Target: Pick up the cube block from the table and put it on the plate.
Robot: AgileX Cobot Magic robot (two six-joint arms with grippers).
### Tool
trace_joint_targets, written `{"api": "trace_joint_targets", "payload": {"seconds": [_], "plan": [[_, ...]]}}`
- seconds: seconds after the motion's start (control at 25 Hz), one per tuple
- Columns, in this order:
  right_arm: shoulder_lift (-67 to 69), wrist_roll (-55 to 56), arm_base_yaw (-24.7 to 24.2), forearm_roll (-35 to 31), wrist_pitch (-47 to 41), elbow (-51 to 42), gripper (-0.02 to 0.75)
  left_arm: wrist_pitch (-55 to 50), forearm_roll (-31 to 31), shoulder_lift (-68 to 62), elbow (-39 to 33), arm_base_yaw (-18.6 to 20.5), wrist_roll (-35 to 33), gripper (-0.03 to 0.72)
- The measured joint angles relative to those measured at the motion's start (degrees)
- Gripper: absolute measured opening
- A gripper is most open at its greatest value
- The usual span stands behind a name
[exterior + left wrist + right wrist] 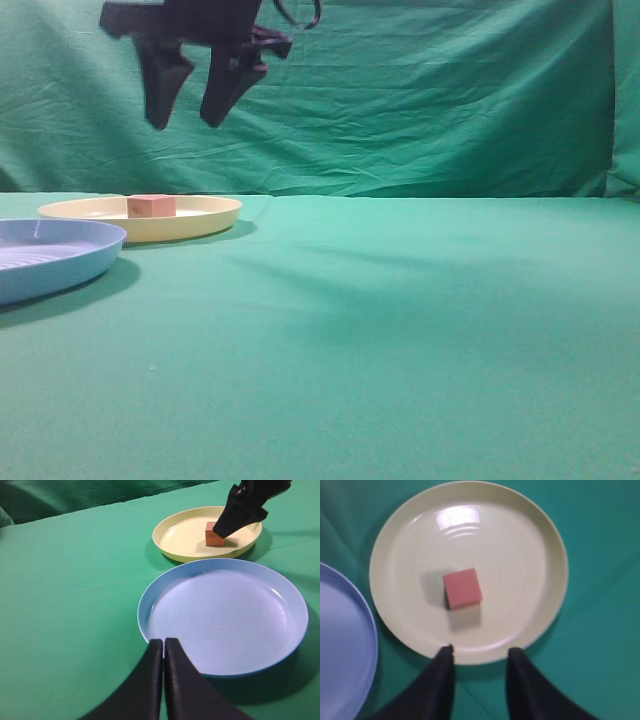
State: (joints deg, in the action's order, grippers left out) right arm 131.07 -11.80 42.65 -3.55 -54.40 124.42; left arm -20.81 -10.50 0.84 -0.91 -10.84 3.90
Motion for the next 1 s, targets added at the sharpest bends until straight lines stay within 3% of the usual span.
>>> {"api": "trace_joint_targets", "payload": {"seconds": [0.12,0.24,0.48,1.0], "plan": [[-4.5,7.5,0.0,6.5,-7.5,0.2,0.087,0.0,0.0,0.0,0.0,0.0,0.0,0.000],[-9.1,12.6,0.0,11.8,-13.1,0.2,0.000,0.0,0.0,0.0,0.0,0.0,0.0,0.000],[-23.4,14.5,0.0,13.3,-16.9,-3.6,0.000,0.0,0.0,0.0,0.0,0.0,0.0,0.000],[-59.6,13.2,0.0,12.1,-2.1,-44.0,0.000,0.0,0.0,0.0,0.0,0.0,0.0,0.000]]}}
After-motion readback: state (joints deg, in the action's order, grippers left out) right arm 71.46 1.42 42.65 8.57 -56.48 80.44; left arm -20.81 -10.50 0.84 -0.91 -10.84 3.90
